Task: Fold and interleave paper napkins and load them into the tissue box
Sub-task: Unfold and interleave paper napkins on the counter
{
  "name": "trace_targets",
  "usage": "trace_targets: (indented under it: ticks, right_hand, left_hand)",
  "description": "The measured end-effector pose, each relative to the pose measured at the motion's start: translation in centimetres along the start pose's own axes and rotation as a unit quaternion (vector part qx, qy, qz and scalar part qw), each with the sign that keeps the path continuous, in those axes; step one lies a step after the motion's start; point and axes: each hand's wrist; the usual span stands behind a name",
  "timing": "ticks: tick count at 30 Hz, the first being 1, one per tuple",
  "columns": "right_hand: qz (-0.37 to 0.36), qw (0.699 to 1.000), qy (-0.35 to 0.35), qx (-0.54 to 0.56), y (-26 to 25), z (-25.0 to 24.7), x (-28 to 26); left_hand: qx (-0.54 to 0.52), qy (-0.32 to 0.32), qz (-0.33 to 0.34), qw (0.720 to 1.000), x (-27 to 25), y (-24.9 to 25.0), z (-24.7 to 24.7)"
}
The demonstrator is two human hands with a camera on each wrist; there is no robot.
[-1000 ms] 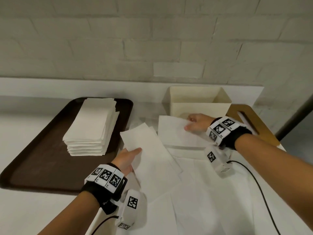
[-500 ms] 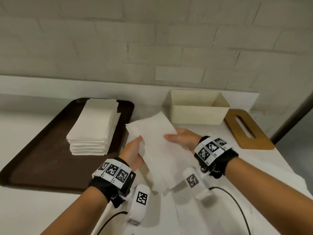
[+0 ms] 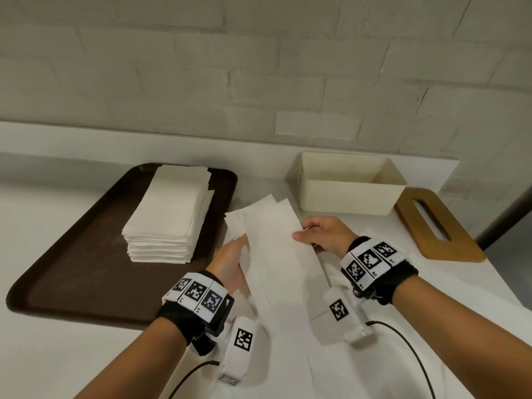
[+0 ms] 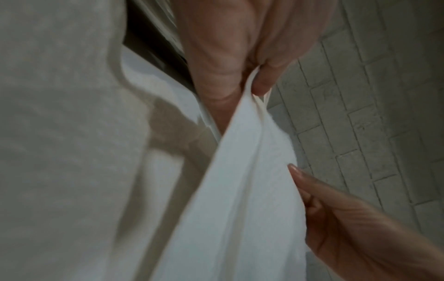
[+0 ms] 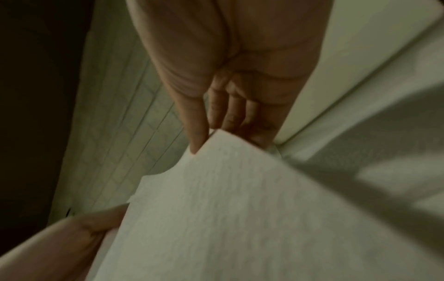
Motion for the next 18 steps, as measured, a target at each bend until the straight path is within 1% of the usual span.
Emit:
trace_targets:
  ticks: [3,5,6,8,10,14,16,18]
  right_hand:
    - [-0.044,0.997,0.063,-0.032,0.1,-0.2,0.2]
    - [-0.058,0.995,0.075,0.001,0.1,-0.6,0.2]
    - [-0.059,0.995,0.063,0.04,0.0,-0.8,0.2]
    - [-0.054,0.99,0.013,0.127,-0.2,-1.0,0.0]
    - [-0.034,0.986,-0.03,0.159,-0.4,-0.7,0.2]
    - [0.0,0.995,-0.043,0.092,0.1,0.9,1.6]
    - [0.012,0.997,-0.043,0.062,0.4,1.5,2.3]
    - [0.014,0.997,-0.042,0.055,0.7,1.8,2.8]
  left_hand:
    - [-0.006,0.017,-0.007,1.0,0.3,0.0,-0.1]
    - [-0.017,0.015,-0.004,1.0,0.3,0.1,-0.1]
    - [-0.019,0.012,-0.002,1.0,0.3,0.1,-0.2]
    - [-0.022,0.009,-0.006,1.0,0.3,0.2,-0.4]
    - [-0.034,-0.002,-0.012,0.999,0.5,0.2,-0.6]
    - [-0.055,-0.03,0.009,0.998,1.0,0.2,-0.3]
    - [-0.042,-0.038,0.01,0.998,1.0,0.2,-0.4]
    - [-0.017,-0.039,0.009,0.999,0.8,0.2,-0.5]
Point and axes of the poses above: each hand's wrist, its own x-axis towards the middle knuckle, its own z-axis out of the palm, y = z × x, and after that the axes turned 5 degrees about -y, right-handed
